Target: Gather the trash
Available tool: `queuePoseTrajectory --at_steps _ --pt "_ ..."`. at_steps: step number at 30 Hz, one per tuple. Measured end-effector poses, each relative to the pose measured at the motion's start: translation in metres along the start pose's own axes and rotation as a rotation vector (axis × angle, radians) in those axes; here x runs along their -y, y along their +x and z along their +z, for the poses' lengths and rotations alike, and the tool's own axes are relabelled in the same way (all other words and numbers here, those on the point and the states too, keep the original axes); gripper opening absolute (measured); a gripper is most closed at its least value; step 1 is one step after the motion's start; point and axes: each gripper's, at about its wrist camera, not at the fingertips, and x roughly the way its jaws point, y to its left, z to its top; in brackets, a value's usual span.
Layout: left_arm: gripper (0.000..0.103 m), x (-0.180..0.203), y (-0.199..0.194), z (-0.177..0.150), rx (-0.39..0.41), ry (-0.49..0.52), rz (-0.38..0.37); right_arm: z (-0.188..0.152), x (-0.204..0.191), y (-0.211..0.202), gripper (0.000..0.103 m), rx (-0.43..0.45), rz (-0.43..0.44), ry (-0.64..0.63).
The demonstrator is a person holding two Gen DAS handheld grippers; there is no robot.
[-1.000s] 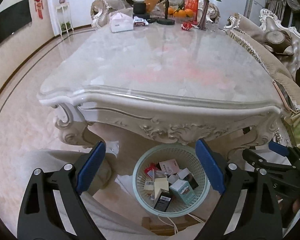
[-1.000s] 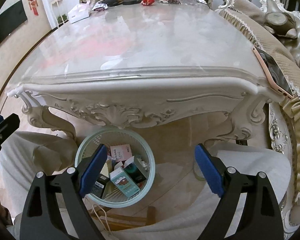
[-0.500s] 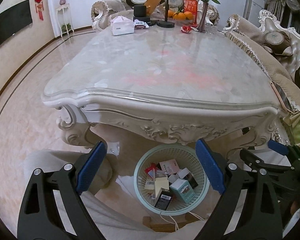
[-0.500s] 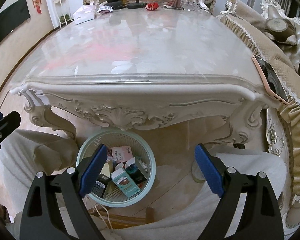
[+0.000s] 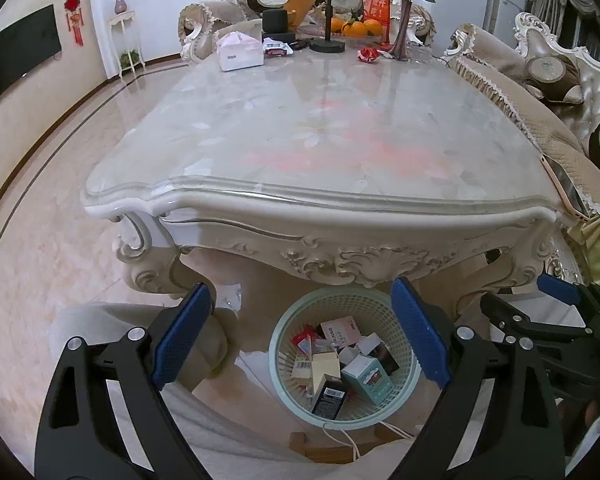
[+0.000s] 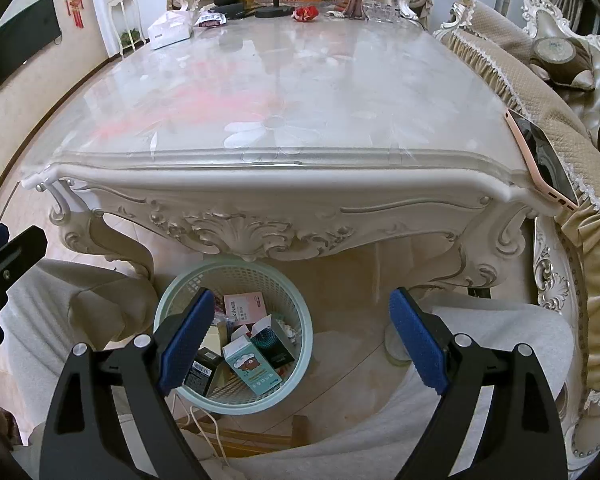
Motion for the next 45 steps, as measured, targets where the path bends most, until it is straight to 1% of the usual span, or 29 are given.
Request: queuePoseTrajectory --at_steps 30,35,36,39,41,45 --pt "0.089 -0.0005 0.0033 -0.0003 -0.007 -0.001 0.004 0.0008 0.0016 0.0001 0.085 0.003 0.001 0.001" --pt "0.089 0.0012 0.0058 -0.0025 -0.018 0.003 0.065 0.0014 0.0017 0.0005 0.085 -0.001 0.002 0.004" --pt "0.089 0.0008 0.0059 -0.0024 -0.018 0.002 0.068 0.0015 0.0015 0.0008 0.085 -0.003 0.003 0.005" --pt "0.089 -0.0019 0.0033 -0.0028 -0.006 -0.016 0.050 0.0014 0.0015 0.0017 0.085 -0.005 0.002 0.009" --pt "0.089 -0.0027 0.0014 -0.0027 0.004 -0.016 0.057 0.0012 0.0013 0.0022 0.085 -0.005 0.004 0.011" --pt "0.089 -0.0026 0.0039 -0.0002 -0.017 -0.014 0.032 0.0007 -0.0006 0.0031 0.085 -0.004 0.005 0.009"
